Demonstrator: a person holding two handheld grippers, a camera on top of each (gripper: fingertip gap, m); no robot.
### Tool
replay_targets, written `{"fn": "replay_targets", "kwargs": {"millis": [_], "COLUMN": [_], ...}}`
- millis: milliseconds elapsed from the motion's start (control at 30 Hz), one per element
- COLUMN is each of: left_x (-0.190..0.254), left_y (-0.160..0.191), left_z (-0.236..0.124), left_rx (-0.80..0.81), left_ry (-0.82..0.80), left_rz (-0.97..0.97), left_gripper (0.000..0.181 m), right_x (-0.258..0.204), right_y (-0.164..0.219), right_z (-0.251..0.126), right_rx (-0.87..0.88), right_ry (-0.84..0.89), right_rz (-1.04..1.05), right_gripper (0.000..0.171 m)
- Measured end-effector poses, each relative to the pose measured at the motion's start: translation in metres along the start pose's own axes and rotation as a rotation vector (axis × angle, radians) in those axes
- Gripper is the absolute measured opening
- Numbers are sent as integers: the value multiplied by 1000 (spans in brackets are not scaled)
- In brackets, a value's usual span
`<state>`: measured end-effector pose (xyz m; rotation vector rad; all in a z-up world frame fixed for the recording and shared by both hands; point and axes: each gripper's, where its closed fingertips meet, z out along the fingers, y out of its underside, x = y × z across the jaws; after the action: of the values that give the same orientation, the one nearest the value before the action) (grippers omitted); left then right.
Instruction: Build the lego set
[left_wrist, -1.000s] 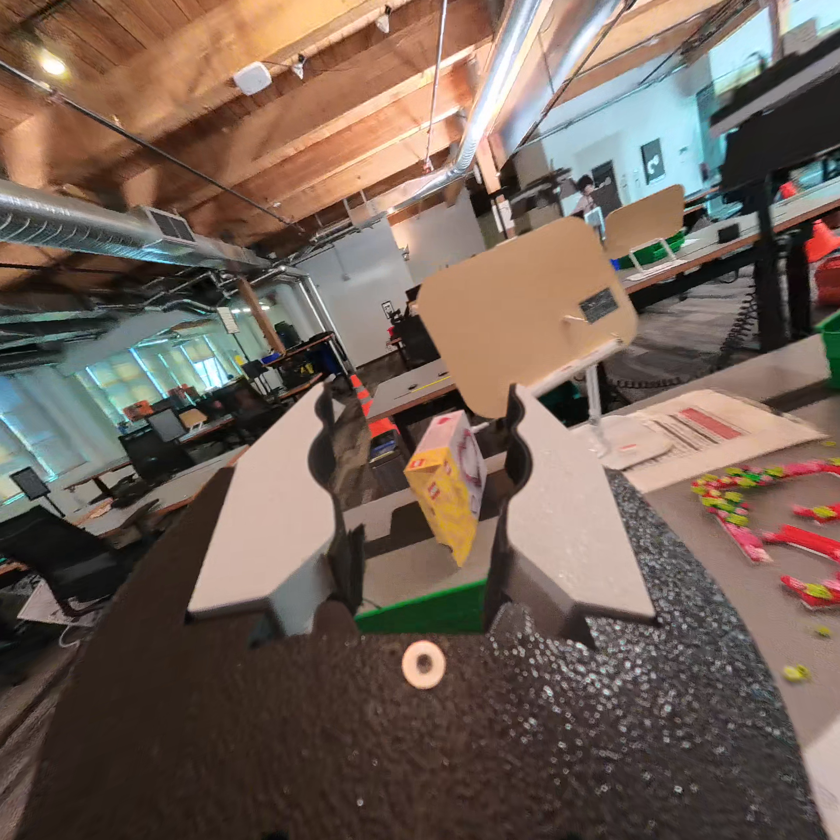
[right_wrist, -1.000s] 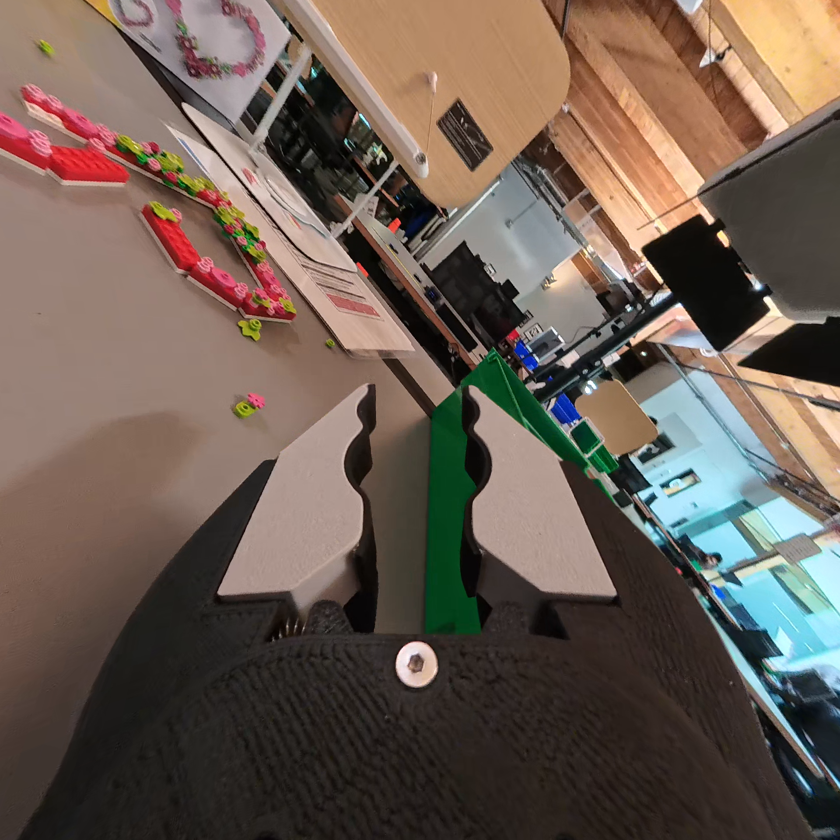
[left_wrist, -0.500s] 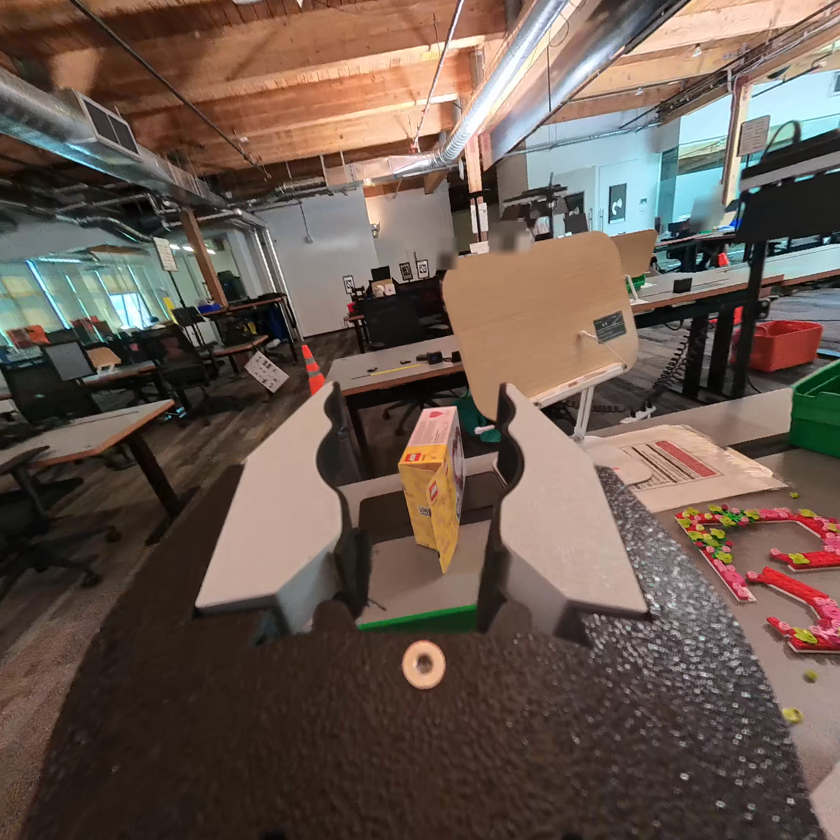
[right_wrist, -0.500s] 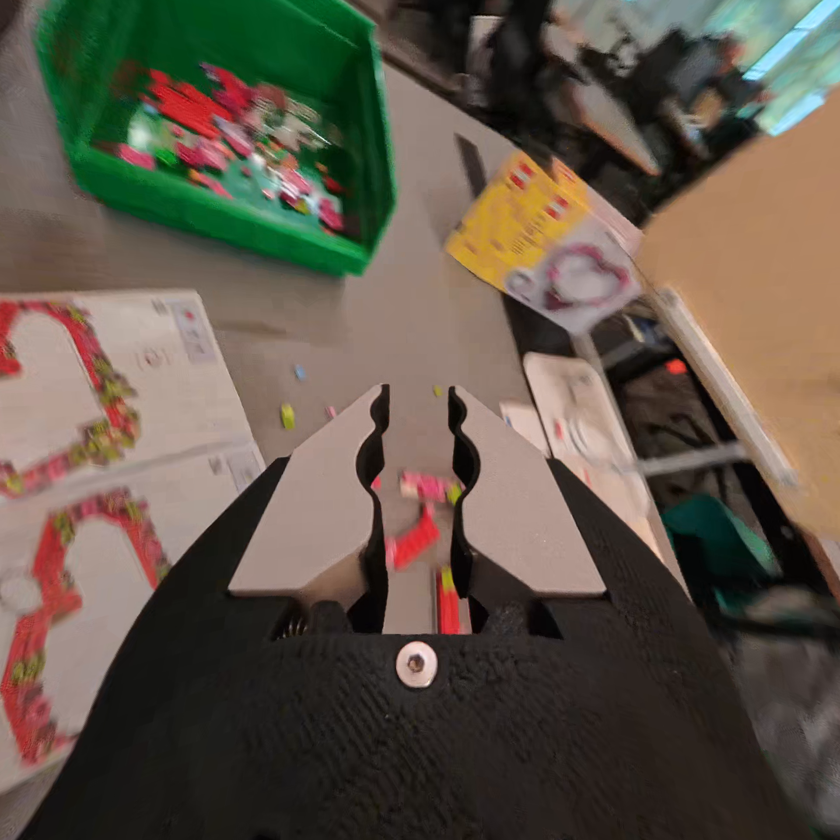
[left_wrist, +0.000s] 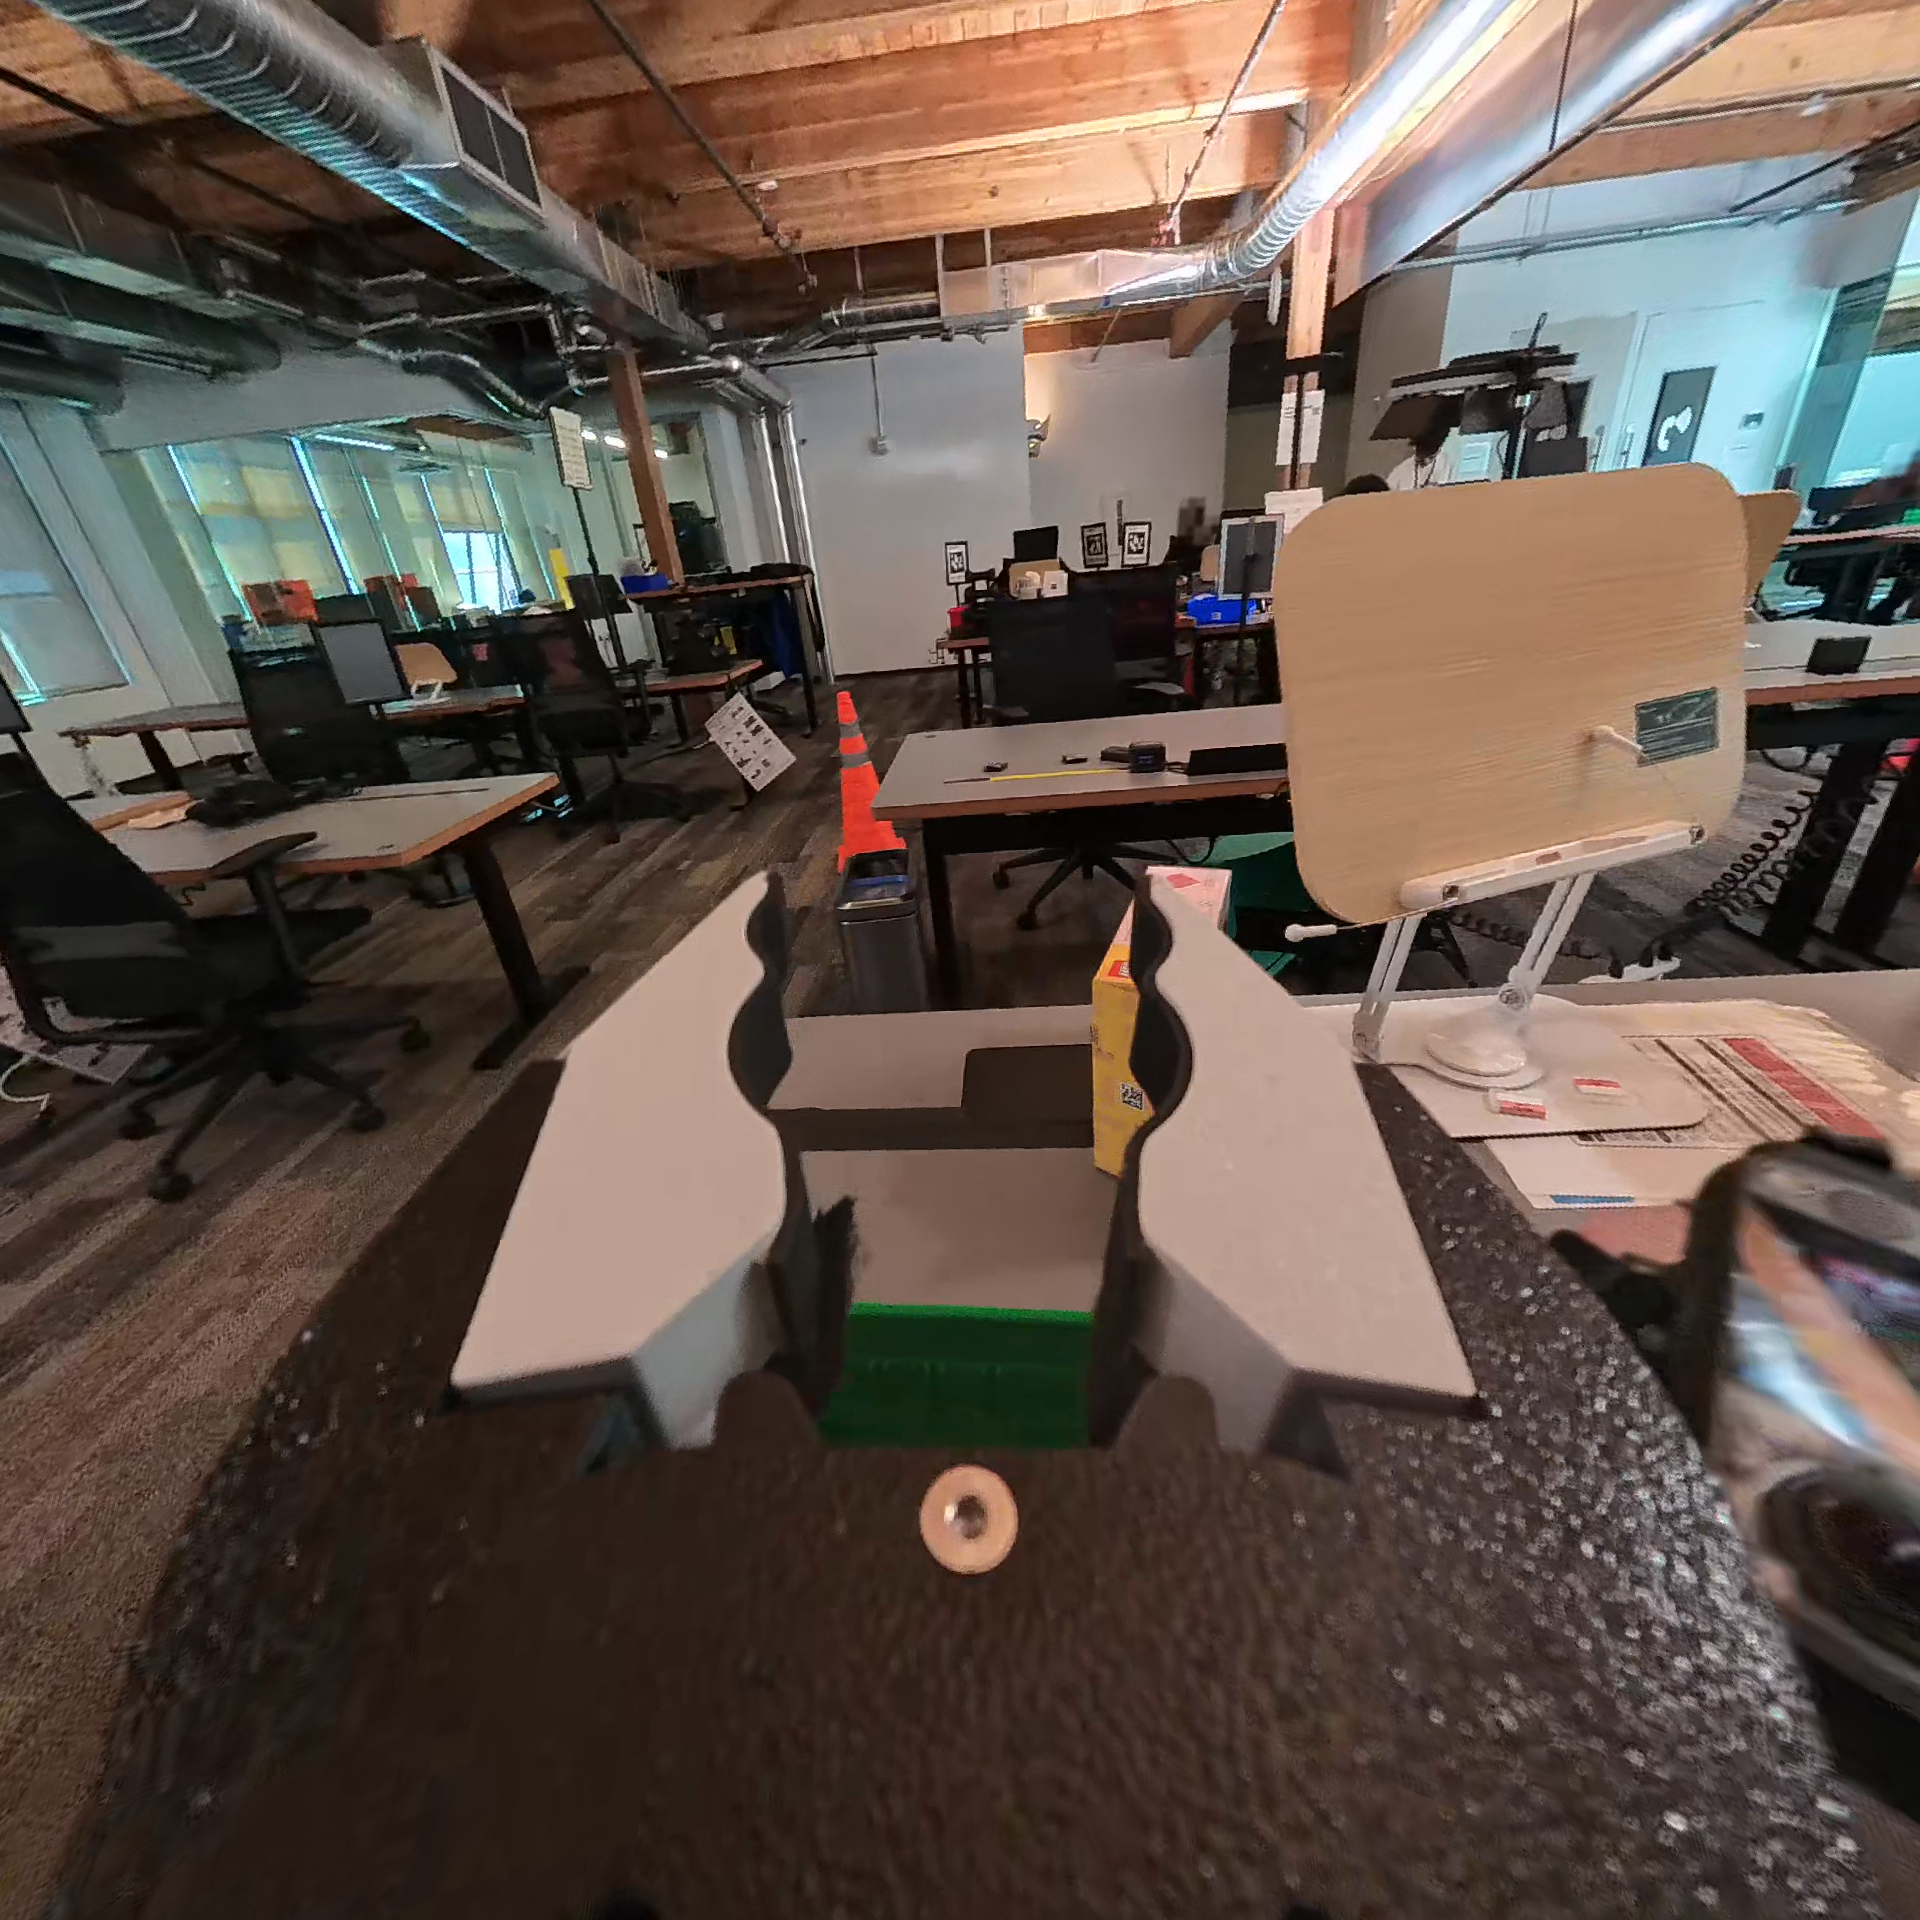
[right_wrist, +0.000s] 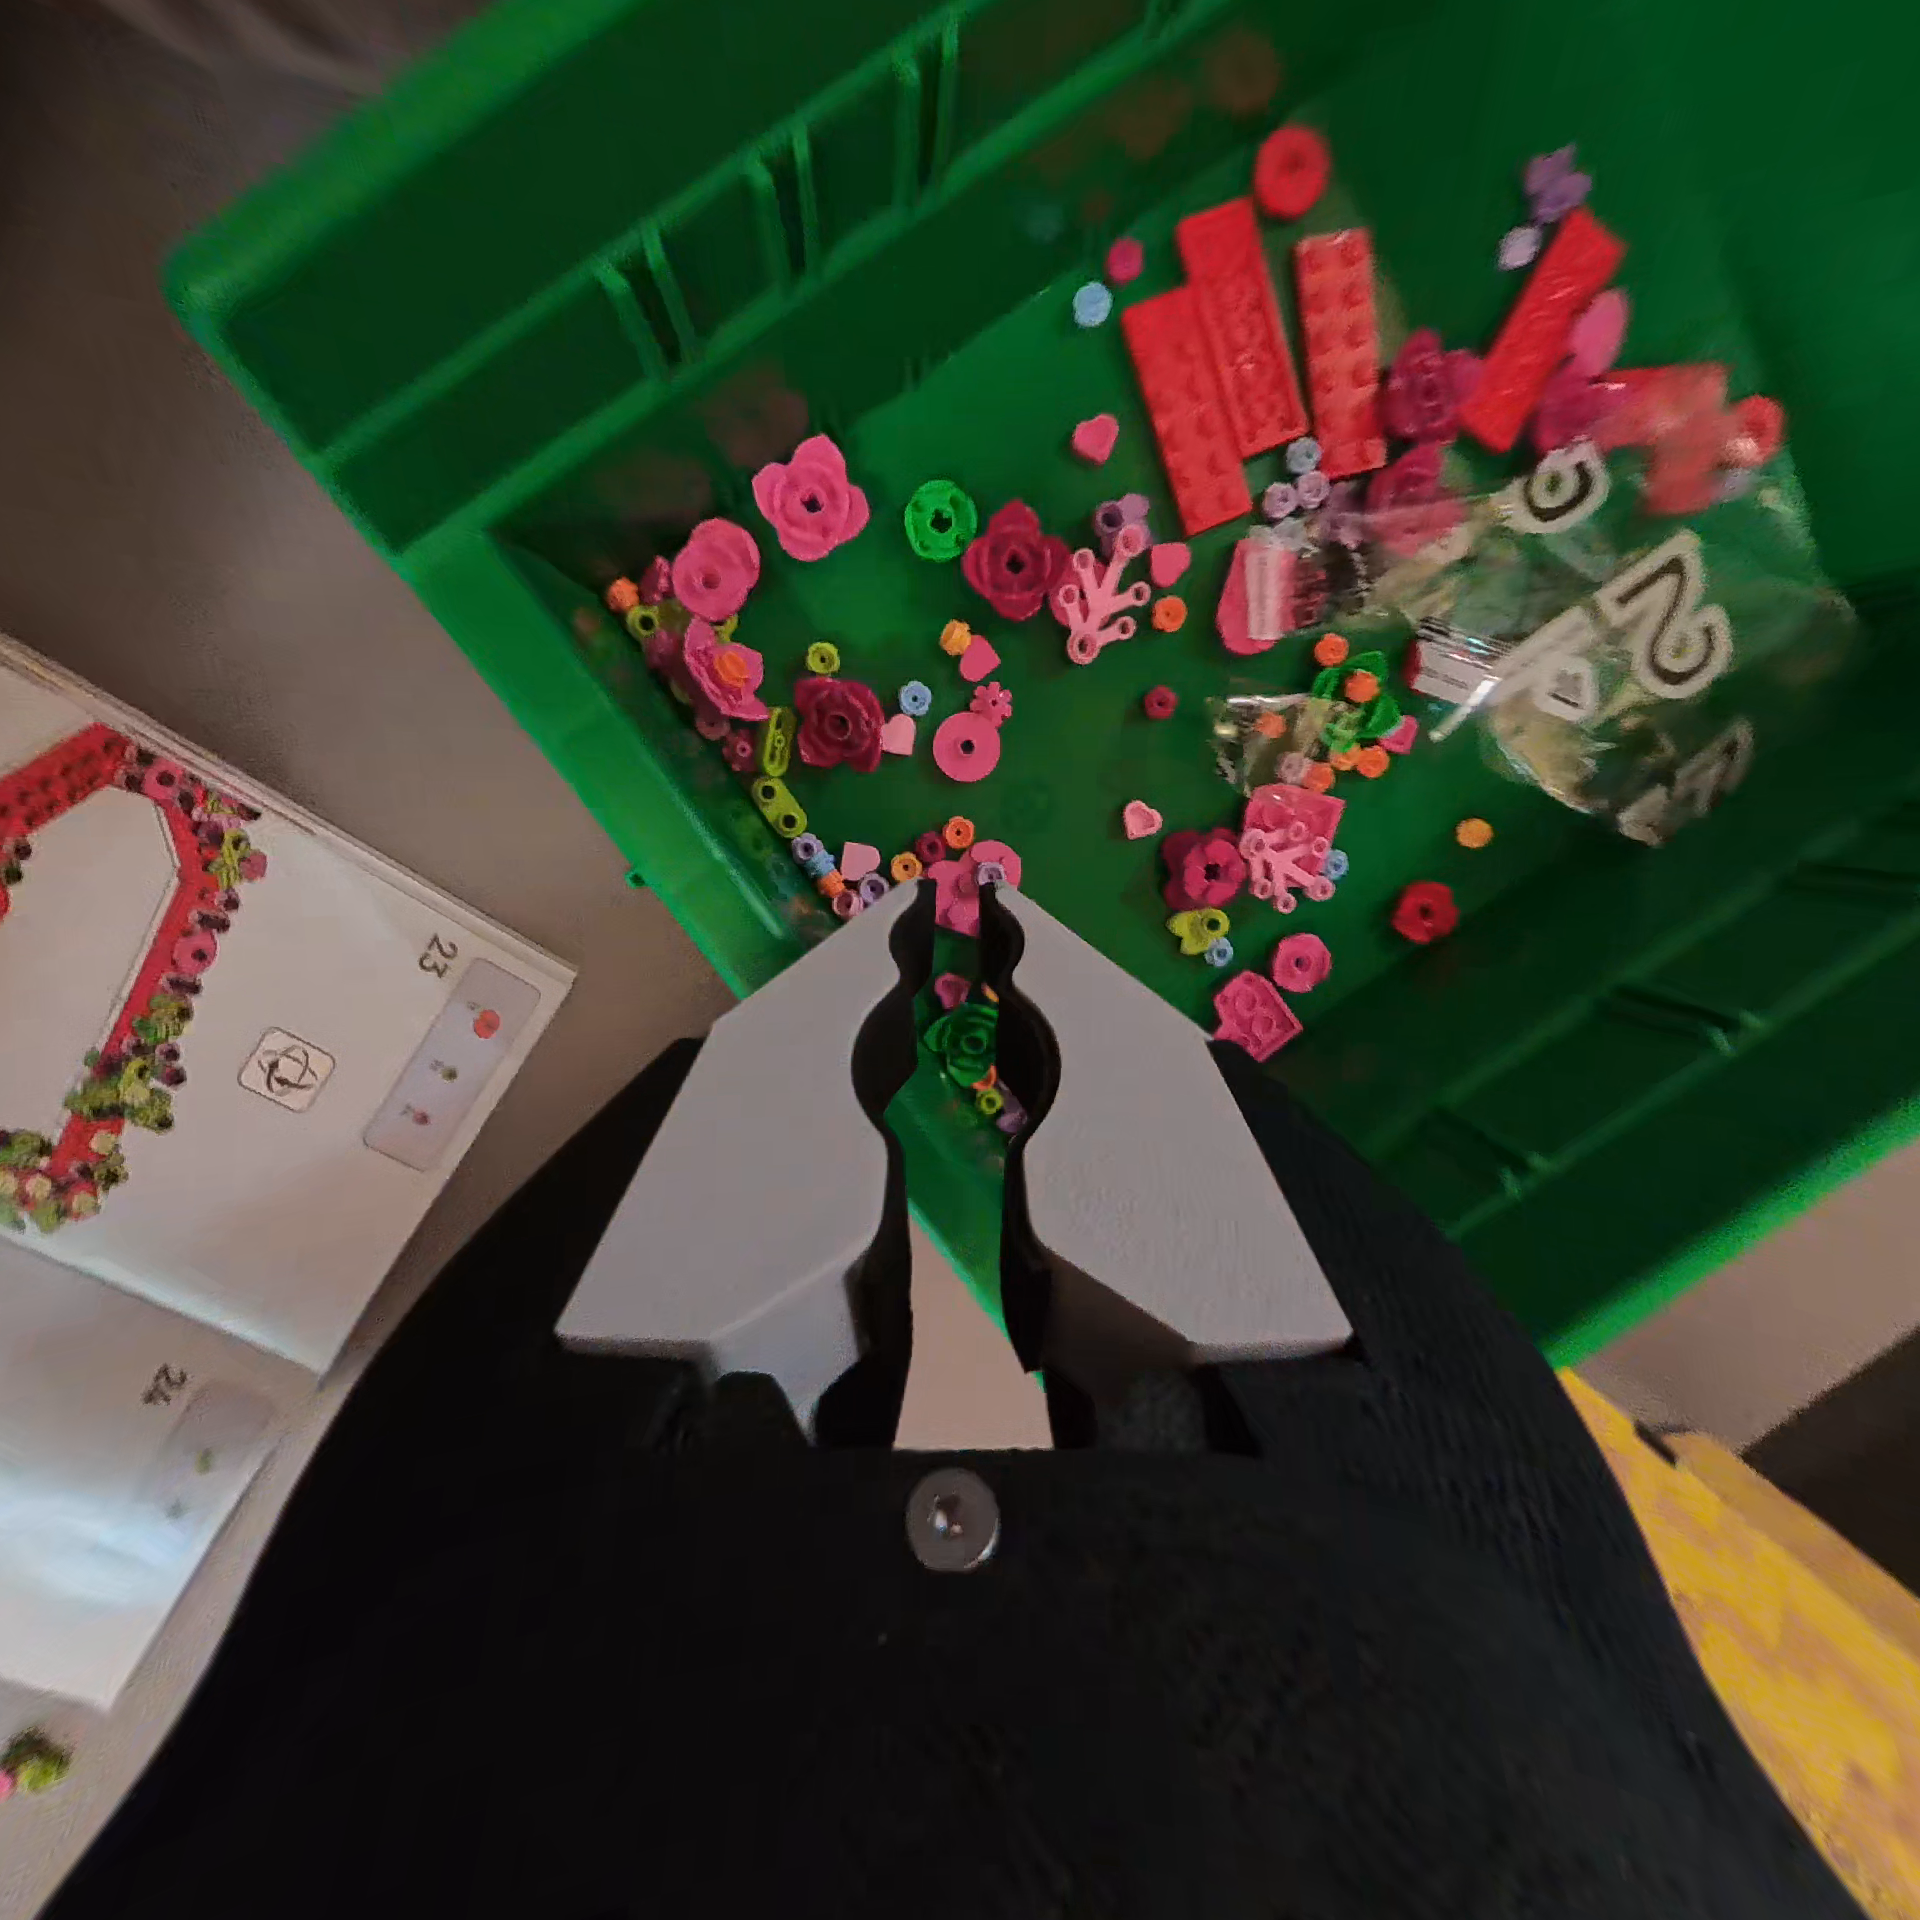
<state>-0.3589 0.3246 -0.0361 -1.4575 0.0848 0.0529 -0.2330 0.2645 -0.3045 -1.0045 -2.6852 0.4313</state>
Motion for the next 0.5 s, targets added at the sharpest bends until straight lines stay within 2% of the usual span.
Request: {"fn": "replay_targets", "kwargs": {"millis": [267, 500], "left_x": [21, 10], "left_y": [0, 0], "left_z": [8, 4], "left_rx": [-14, -6], "left_ry": [43, 12], "left_rz": [24, 12], "left_gripper": [63, 61], "right_x": [-20, -26], "right_y": [15, 23], "right_z": [13, 19], "right_rx": [-134, -321], "right_ry": [-297, -471], "right_rz": [-8, 35], "right_gripper": [4, 3]}}
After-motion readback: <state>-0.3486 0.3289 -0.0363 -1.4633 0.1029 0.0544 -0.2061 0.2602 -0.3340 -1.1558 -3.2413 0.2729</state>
